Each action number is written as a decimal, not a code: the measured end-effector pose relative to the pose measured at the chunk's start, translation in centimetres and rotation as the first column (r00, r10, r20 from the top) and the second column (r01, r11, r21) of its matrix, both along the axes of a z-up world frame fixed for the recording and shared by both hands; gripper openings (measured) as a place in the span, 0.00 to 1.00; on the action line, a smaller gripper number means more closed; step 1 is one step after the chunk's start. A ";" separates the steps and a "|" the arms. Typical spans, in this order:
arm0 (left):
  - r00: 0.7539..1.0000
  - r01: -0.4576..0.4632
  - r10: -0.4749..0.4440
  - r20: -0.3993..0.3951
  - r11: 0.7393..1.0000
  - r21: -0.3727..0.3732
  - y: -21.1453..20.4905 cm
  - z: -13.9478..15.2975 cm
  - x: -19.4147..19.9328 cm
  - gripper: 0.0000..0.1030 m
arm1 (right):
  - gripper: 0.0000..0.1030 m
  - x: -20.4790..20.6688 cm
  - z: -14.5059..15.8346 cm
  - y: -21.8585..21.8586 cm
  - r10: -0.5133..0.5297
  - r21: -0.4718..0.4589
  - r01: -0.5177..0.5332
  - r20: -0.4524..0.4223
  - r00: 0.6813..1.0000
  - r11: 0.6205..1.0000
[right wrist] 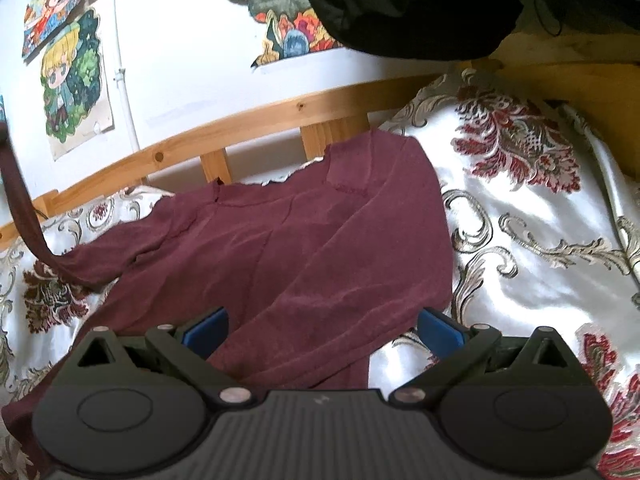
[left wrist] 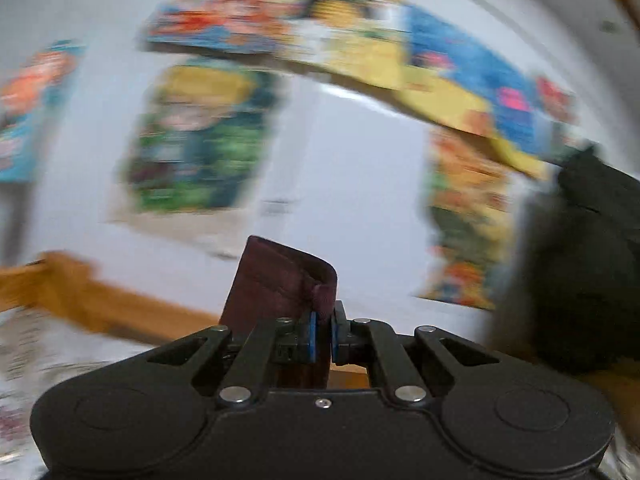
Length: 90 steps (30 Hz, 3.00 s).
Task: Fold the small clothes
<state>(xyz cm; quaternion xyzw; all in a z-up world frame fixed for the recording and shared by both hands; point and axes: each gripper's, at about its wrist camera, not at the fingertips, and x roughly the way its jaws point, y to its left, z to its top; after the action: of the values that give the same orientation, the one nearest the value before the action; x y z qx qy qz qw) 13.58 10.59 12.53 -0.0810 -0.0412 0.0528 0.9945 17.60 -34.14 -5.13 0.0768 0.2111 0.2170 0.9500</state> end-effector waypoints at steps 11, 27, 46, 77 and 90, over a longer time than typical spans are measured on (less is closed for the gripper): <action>0.878 0.452 -0.448 -0.167 0.892 -0.014 -9.8 -4.4 5.3 0.06 | 0.99 0.1 0.2 -1.0 -0.047 0.015 0.047 0.010 0.999 0.999; 0.735 0.535 -0.553 -0.392 0.828 -0.165 -14.6 -11.9 6.9 0.07 | 0.99 1.1 -1.2 -1.8 -0.106 0.002 0.106 -0.041 0.994 0.994; 0.567 0.505 -0.583 -0.581 0.804 -0.314 -15.0 -16.9 5.2 0.25 | 0.99 1.3 -1.5 -1.8 -0.116 -0.002 0.116 -0.058 0.992 0.993; 0.674 0.115 0.071 -0.735 0.973 0.199 -7.0 -18.7 13.9 0.82 | 0.99 -0.8 -2.1 2.9 0.120 -0.161 -0.122 -0.022 0.993 0.979; 0.656 0.108 0.015 -0.755 0.988 0.114 -7.6 -19.1 10.8 0.89 | 1.00 -0.4 -2.6 3.9 0.163 -0.232 -0.173 -0.066 0.985 0.957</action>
<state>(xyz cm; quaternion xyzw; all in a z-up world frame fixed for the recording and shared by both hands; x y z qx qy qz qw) 24.35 3.01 -6.58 0.0215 0.3725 0.0529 0.9263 17.18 -30.21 -7.73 -0.0505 0.2629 0.2683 0.9254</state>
